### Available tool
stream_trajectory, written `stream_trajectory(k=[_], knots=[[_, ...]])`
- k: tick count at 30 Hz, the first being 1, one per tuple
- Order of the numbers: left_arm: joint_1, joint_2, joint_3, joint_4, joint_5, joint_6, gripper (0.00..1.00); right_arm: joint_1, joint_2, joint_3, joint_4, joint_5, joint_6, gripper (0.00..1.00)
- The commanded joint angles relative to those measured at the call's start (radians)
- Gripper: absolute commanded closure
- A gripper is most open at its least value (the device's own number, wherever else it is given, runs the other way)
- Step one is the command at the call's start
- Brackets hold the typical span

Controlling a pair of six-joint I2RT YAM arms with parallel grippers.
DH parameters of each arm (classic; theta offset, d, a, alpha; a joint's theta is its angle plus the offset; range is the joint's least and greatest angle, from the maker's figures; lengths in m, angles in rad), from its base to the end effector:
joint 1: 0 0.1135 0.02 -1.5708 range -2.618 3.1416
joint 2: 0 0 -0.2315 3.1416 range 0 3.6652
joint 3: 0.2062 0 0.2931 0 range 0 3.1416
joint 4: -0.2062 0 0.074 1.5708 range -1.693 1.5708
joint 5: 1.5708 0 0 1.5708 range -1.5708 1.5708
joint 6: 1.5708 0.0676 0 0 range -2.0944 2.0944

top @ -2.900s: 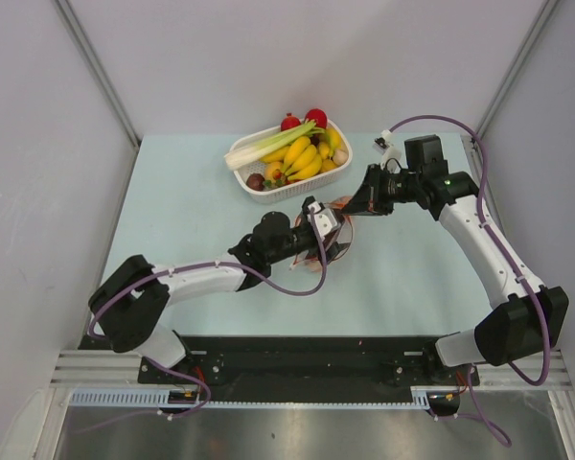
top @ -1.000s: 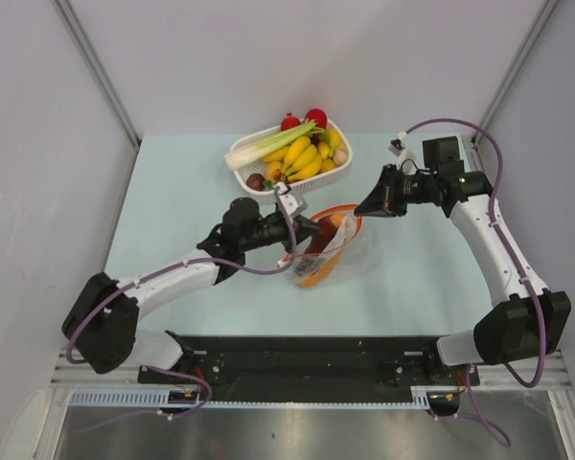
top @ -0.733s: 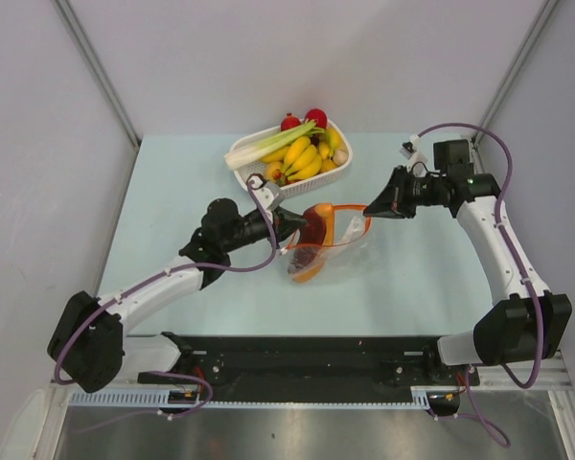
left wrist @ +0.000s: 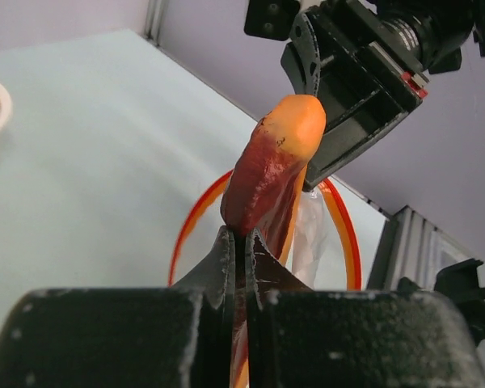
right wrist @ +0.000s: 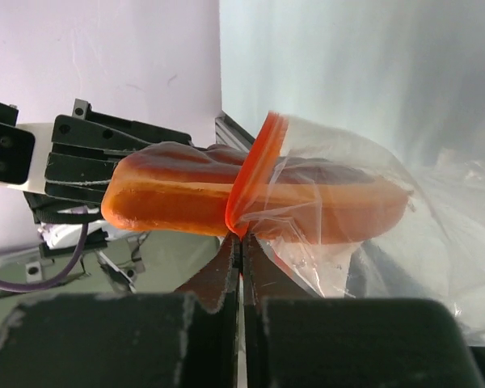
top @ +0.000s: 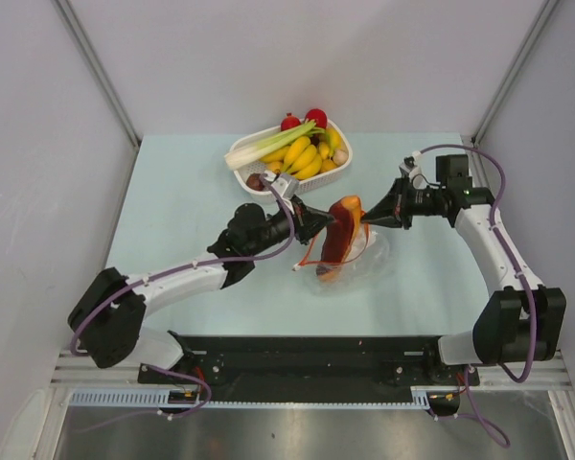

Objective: Place the food in the zip-top bag and seal the zipper
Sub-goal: Adjust the fake bread in the zipper food storage bag.

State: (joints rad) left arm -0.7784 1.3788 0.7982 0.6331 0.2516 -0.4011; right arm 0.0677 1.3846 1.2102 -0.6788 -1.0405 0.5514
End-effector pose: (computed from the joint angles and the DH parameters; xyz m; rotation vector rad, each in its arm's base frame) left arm 0.2644 -0.2843 0.2409 0.5147 1.5472 -1.1173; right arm 0.3365 0.0813 0.2688 0.0722 2.3884 1.5417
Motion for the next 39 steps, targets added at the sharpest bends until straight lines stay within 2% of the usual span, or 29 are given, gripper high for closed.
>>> stream_trajectory(k=[1,7,11,14,15,17,18,19,21,23,24,25,26,29,31,35,37,39], knots=[[-0.054,0.051,0.001,0.089,-0.049,-0.188,1.0,-0.025,-0.024,-0.064,-0.008,-0.004,0.025,1.0],[-0.14,0.114,-0.045,0.142,-0.089,-0.147,1.0,-0.06,-0.021,-0.098,0.042,-0.039,0.082,1.0],[-0.151,0.115,-0.128,0.142,-0.066,-0.085,1.0,-0.106,-0.021,-0.1,0.079,-0.075,0.11,1.0],[-0.153,0.071,-0.181,0.099,-0.013,0.059,1.0,-0.121,-0.027,-0.1,0.134,-0.098,0.156,1.0],[-0.154,0.063,-0.186,0.07,0.017,0.164,1.0,-0.121,-0.03,-0.098,0.146,-0.101,0.165,1.0],[-0.154,0.023,-0.179,-0.01,0.047,0.247,0.98,-0.121,-0.035,-0.1,0.168,-0.107,0.176,1.0],[-0.154,0.011,-0.177,-0.071,0.116,0.342,0.81,-0.121,-0.036,-0.1,0.17,-0.108,0.177,1.0],[-0.154,-0.016,-0.162,-0.134,0.13,0.382,0.7,-0.121,-0.039,-0.1,0.168,-0.108,0.174,1.0],[-0.15,-0.041,-0.131,-0.266,0.171,0.459,0.54,-0.121,-0.042,-0.1,0.171,-0.118,0.173,1.0],[-0.142,-0.086,-0.103,-0.384,0.21,0.519,0.48,-0.123,-0.045,-0.1,0.18,-0.128,0.176,1.0],[-0.119,-0.099,-0.093,-0.423,0.28,0.531,0.44,-0.121,-0.048,-0.1,0.188,-0.134,0.179,1.0],[-0.108,-0.113,-0.052,-0.473,0.319,0.547,0.42,-0.121,-0.05,-0.1,0.2,-0.142,0.185,1.0],[-0.101,-0.115,-0.025,-0.595,0.337,0.591,0.4,-0.12,-0.05,-0.1,0.211,-0.159,0.191,1.0],[-0.059,-0.116,0.042,-0.757,0.452,0.665,0.33,-0.108,-0.065,-0.1,0.266,-0.188,0.217,1.0],[-0.051,-0.154,0.023,-0.751,0.428,0.676,0.28,-0.095,-0.078,-0.1,0.272,-0.191,0.213,1.0],[-0.047,-0.185,-0.056,-0.557,0.299,0.628,0.21,-0.071,-0.101,-0.098,0.26,-0.193,0.188,1.0],[0.002,-0.149,-0.06,-0.52,0.276,0.573,0.2,-0.043,-0.111,-0.098,0.252,-0.194,0.176,1.0],[0.083,-0.11,-0.059,-0.484,0.326,0.484,0.18,-0.039,-0.117,-0.1,0.248,-0.197,0.17,1.0]])
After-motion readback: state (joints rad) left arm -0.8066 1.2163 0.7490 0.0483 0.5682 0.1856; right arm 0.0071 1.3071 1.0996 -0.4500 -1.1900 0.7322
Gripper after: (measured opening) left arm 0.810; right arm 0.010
